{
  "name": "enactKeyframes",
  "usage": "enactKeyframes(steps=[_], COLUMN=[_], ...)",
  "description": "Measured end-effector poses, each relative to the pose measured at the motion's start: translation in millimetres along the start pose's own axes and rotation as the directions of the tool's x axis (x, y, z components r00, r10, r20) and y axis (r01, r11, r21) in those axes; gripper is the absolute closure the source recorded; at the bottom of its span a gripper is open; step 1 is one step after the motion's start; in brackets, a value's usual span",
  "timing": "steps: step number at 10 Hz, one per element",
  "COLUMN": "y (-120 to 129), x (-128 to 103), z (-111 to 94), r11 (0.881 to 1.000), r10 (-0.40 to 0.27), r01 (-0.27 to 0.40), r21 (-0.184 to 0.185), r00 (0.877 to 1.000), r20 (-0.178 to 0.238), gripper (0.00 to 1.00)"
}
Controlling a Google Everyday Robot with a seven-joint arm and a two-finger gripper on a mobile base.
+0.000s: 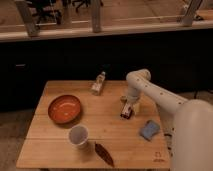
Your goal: Place the eraser on the white sponge
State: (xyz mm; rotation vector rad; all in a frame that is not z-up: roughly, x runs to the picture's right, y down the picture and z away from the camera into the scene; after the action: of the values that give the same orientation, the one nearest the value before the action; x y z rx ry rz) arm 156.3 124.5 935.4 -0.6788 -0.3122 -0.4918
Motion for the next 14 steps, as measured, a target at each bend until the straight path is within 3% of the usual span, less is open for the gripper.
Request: enactKeyframes(steps=[6,8,14], y=[4.4,6.3,6.3], x=[1.2,1.7,1.0], z=[-8.5,-5.7,-5.5], r11=[1.000,1.000,1.000], r10=[0.018,0.015,0.008], r01=[-0.018,-0.015,-0.008], r21=[0.015,0.007,-0.002], r00=[1.000,1.000,1.000], r20=[0.015,0.010,0.012], gripper=[0.20,0.34,0.95])
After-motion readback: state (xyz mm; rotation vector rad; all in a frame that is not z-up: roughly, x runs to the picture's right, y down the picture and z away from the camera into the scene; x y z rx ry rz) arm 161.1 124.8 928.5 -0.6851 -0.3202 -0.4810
